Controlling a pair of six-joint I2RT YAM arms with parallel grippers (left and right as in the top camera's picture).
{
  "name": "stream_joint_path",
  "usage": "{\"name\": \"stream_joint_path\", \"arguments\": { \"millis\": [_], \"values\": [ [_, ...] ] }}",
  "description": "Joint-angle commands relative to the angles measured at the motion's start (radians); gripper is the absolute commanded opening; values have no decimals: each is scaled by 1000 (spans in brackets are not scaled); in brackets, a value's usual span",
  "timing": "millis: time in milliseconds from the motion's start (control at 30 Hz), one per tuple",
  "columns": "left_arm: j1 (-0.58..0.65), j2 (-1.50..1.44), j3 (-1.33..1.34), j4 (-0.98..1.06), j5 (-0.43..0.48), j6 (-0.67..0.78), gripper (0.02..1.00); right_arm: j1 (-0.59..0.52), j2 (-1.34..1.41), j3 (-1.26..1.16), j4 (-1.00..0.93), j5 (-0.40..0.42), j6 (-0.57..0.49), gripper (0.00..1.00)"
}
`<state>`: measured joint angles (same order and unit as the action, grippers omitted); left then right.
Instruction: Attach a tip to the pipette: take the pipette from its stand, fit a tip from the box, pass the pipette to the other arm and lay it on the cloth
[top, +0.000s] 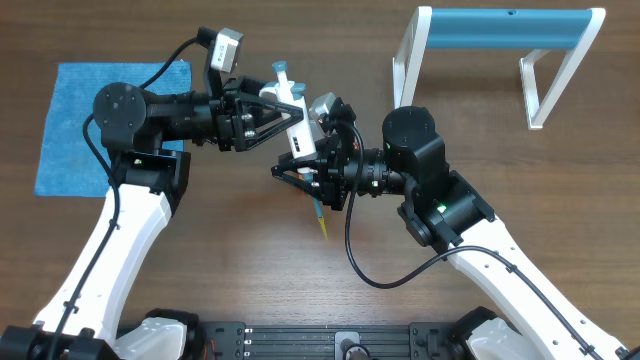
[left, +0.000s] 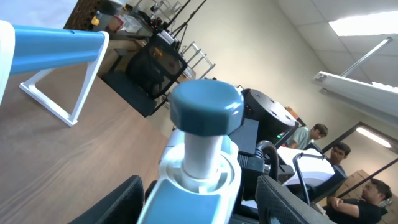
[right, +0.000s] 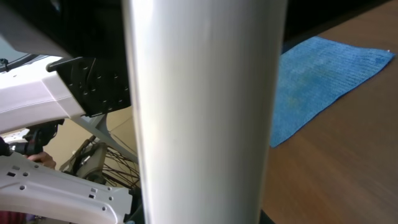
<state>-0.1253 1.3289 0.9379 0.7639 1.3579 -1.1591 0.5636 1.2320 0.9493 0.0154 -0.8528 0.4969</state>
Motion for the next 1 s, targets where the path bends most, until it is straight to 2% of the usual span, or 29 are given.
{"name": "stream_joint_path", "arguments": {
  "millis": [33,133,167,200,233,300,367,400,467,500,533,567,600,633,667,700,767,800,867,900,967,1000],
  "values": [
    [0,15,23,3,-22,24,27,-5,-3,12,9,-17,12,82],
    [0,15,23,-22,-22,26,27,-5,-3,12,9,-17,12,84],
    [0,16,22,-58,-22,59,27,-5,-3,12,9,-17,12,150],
    [1,18,21,-98,-23,94,27,-5,-3,12,8,-17,12,516],
    [1,26,21,-202,-49,159,27,-6,-3,12,0,-24,11,695],
    [1,43,21,-394,-131,272,27,-23,-3,12,-76,-37,11,706],
    [1,65,21,-555,-232,357,29,-60,-3,12,-144,-86,10,711],
    [2,77,21,-651,-314,404,27,-99,-3,12,-171,-161,-1,713],
    [13,90,21,-836,-504,480,27,-181,-3,12,-232,-244,-24,720],
    [38,92,22,-972,-608,522,27,-275,-3,12,-359,-282,-71,722],
    [62,92,22,-1049,-636,547,27,-335,-3,12,-451,-281,-107,724],
    [102,92,32,-1174,-641,586,27,-415,-3,12,-595,-235,-160,728],
    [126,92,50,-1270,-672,621,25,-452,-3,12,-693,-135,-177,730],
    [149,92,81,-1391,-733,669,25,-481,-3,12,-813,44,-189,735],
    [189,95,156,-1575,-860,726,25,-488,-3,12,-907,236,-187,737],
    [224,106,228,-1687,-938,756,25,-488,-3,12,-935,336,-171,741],
    [312,170,428,-1884,-1038,813,25,-488,-3,13,-896,371,-164,752],
    [377,263,610,-2016,-1120,842,25,-488,-3,13,-837,375,-154,794],
    [455,462,928,-2197,-1193,898,25,-488,-3,13,-761,383,-126,803],
    [502,669,1254,-2352,-1250,911,25,-488,-3,13,-750,391,-122,803],
    [534,933,1659,-2463,-1291,915,25,-488,-3,13,-797,449,-109,805],
    [540,1042,1803,-2453,-1251,952,25,-488,-3,12,-830,497,-109,805]
  ]
}}
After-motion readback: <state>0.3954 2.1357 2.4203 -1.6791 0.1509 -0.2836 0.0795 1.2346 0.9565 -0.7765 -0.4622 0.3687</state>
